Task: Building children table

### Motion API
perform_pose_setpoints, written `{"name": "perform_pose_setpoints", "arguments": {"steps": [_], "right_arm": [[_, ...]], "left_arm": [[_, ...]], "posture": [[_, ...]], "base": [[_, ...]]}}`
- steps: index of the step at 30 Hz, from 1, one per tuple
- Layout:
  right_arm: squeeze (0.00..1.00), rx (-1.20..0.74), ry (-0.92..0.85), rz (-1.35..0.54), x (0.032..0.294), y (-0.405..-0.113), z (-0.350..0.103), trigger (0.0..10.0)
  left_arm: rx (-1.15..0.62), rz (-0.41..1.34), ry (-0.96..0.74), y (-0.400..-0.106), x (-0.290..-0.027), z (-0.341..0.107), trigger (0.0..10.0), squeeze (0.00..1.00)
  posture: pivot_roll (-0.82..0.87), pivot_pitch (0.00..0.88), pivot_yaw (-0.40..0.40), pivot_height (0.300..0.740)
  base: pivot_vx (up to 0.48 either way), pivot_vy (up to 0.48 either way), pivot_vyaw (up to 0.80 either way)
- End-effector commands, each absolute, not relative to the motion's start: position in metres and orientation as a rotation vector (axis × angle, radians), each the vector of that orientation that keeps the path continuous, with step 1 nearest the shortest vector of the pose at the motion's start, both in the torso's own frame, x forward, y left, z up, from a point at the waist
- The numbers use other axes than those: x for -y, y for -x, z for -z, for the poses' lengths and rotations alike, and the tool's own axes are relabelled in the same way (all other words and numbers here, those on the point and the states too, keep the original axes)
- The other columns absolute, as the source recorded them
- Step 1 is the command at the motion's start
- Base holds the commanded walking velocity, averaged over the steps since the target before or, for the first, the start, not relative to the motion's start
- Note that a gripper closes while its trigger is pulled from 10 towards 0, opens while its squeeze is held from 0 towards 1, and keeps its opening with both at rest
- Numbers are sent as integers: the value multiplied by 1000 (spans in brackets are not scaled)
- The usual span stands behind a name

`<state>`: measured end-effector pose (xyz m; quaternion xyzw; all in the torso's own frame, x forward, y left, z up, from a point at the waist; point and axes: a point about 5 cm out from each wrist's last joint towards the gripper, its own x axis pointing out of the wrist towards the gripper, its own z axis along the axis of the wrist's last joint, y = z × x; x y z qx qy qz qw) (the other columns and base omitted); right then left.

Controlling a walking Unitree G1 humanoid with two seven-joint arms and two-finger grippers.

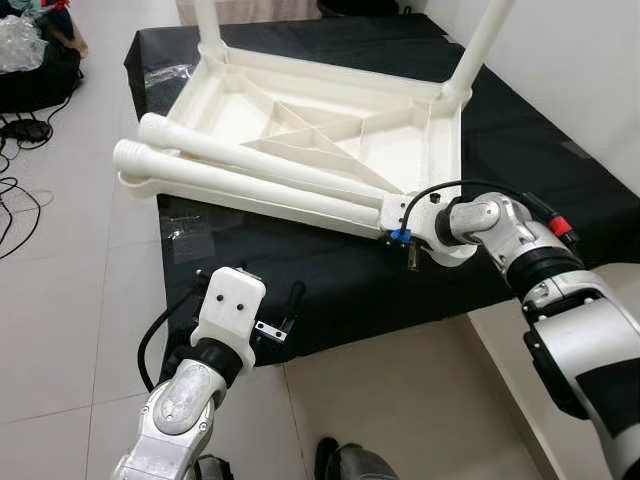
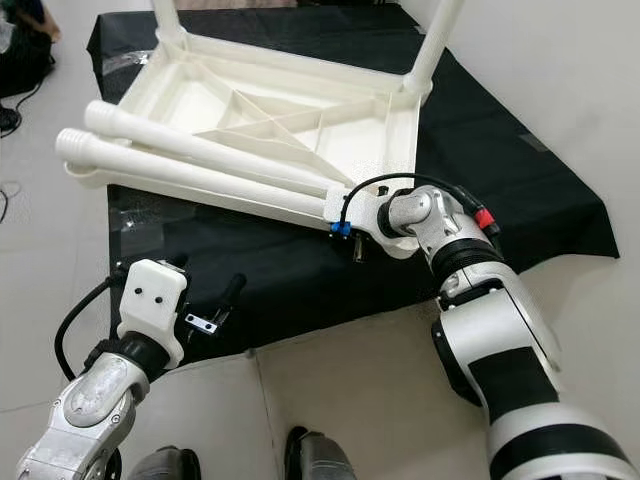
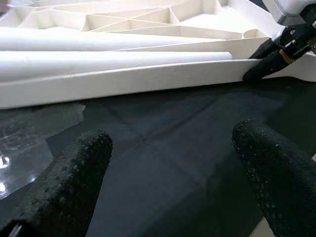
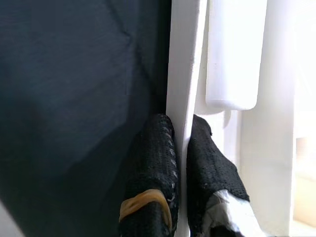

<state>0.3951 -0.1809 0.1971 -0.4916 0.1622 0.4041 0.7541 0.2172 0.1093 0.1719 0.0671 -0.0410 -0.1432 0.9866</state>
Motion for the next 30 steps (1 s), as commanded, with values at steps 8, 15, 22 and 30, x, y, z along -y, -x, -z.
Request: {"name": "perform_pose_setpoints", "arguments": {"steps": [8,15,22,30], "right_arm": [[1000,-231,1005,-793,180,-403,-226,10000],[0,-321,1006,-878,189,-398,-226,10000],[0,-133,653,-1040,155,-400,-260,10000],[0,56,428,-1083,89,-403,-284,10000]], "left_arm": [[63,289,-148,-216,-110,-167,10000,0],[62,289,-147,-216,-110,-167,10000,0],[60,289,-145,-216,-110,-166,10000,0],[60,294,-146,-217,-109,-166,10000,0]], "posture": [[13,145,-108,740],[8,145,-110,740],[9,153,-108,740],[9,153,-104,740]], "base": [[0,0,0],[0,0,0],[0,0,0],[0,0,0]]}}
